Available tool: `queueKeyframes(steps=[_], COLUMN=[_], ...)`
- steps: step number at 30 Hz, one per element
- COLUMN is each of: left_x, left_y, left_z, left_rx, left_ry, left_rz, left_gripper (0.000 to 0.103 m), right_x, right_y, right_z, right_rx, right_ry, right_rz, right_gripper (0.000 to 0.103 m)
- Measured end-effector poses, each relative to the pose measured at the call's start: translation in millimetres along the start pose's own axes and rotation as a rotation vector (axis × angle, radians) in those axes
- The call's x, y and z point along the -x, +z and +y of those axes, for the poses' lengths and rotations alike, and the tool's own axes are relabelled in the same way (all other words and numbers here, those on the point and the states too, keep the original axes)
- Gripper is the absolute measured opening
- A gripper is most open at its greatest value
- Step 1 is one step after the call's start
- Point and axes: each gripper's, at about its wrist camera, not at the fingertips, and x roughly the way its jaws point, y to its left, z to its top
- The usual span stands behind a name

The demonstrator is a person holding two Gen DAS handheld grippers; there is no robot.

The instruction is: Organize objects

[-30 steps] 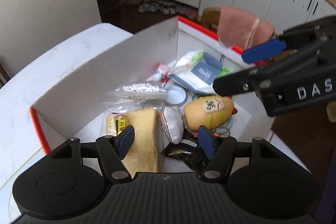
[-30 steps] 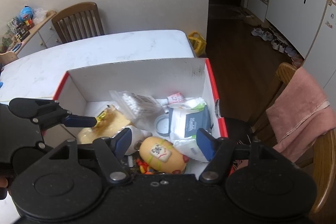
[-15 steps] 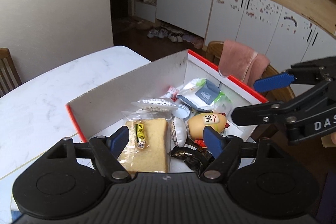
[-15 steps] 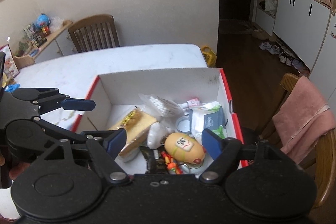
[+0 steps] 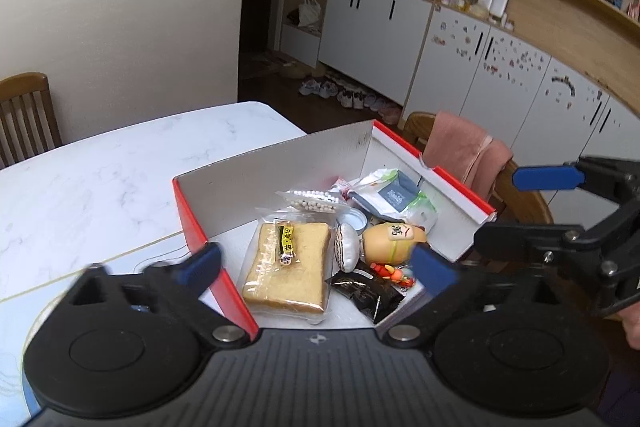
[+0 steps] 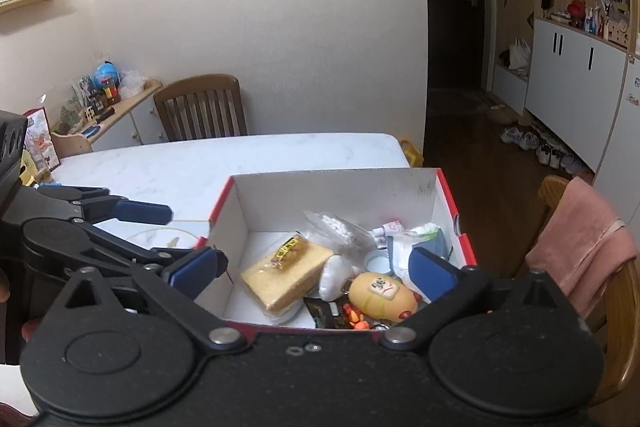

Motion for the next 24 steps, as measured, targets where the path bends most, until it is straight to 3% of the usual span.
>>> queueKeyframes(steps=[8,24], left_x=[24,43], left_y=[-11,-32], left_z=[-7,-9], left_rx=[-0.033,-0.033], left_ry=[0.052,0.069], left_rz=[-0.048,-0.083], left_gripper=[0.103,0.103], right_x=[12,24], right_y=[-11,-24], right_z=[15,24], right_rx=[0.01,-0.016], right_ry=[0.001,0.003], right_rz=[-0.035,-0.067], right_gripper=[0.103,0.103])
